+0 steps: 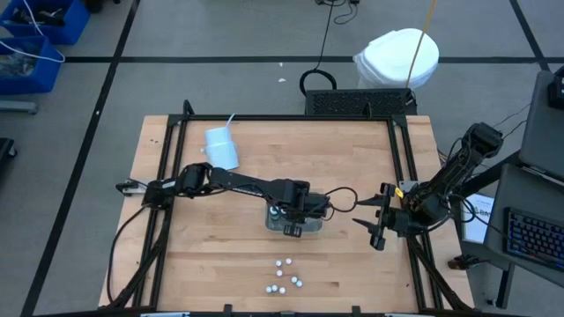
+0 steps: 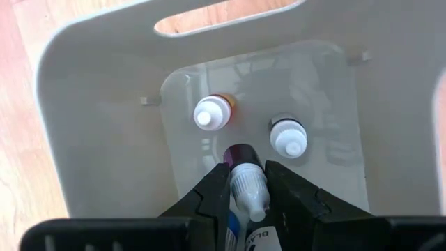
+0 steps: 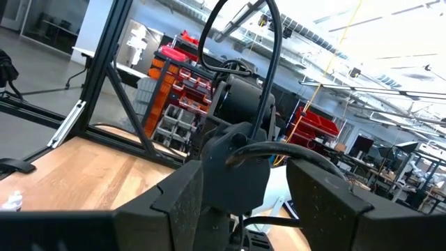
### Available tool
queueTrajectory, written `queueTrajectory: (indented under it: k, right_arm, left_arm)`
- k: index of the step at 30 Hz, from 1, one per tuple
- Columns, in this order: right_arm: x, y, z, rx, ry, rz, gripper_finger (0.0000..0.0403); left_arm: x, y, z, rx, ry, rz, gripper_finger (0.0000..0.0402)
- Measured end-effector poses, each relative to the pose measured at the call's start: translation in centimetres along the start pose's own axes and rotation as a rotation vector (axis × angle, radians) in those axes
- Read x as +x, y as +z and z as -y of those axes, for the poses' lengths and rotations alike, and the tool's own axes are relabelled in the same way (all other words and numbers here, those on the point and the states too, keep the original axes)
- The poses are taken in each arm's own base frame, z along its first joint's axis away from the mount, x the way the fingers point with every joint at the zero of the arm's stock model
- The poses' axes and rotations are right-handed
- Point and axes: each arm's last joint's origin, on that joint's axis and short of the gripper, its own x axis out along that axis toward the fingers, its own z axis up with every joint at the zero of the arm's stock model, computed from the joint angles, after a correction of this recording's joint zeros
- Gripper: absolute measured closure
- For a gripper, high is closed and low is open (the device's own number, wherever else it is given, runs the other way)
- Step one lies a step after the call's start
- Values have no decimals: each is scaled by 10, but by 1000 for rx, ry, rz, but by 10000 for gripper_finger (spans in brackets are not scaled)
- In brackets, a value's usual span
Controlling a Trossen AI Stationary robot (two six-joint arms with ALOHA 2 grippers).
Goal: Pick & Place food coloring
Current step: Put the left small purple food coloring bottle into the bin
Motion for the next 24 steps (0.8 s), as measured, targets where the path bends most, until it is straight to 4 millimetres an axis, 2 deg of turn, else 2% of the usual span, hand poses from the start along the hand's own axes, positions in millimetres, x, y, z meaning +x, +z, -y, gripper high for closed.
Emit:
queueTrajectory:
  k: [4, 11, 24]
  right_arm:
    - [0, 0, 0, 0, 0, 0, 206]
    - [0, 0, 0, -1, 1, 0, 206]
    - [0, 0, 0, -1, 0, 0, 206]
  left_arm:
    - [1, 0, 2, 4, -56, 4, 309]
    - [2, -1, 2, 23, -58, 0, 309]
    - [2, -2, -5, 9, 10, -10, 309]
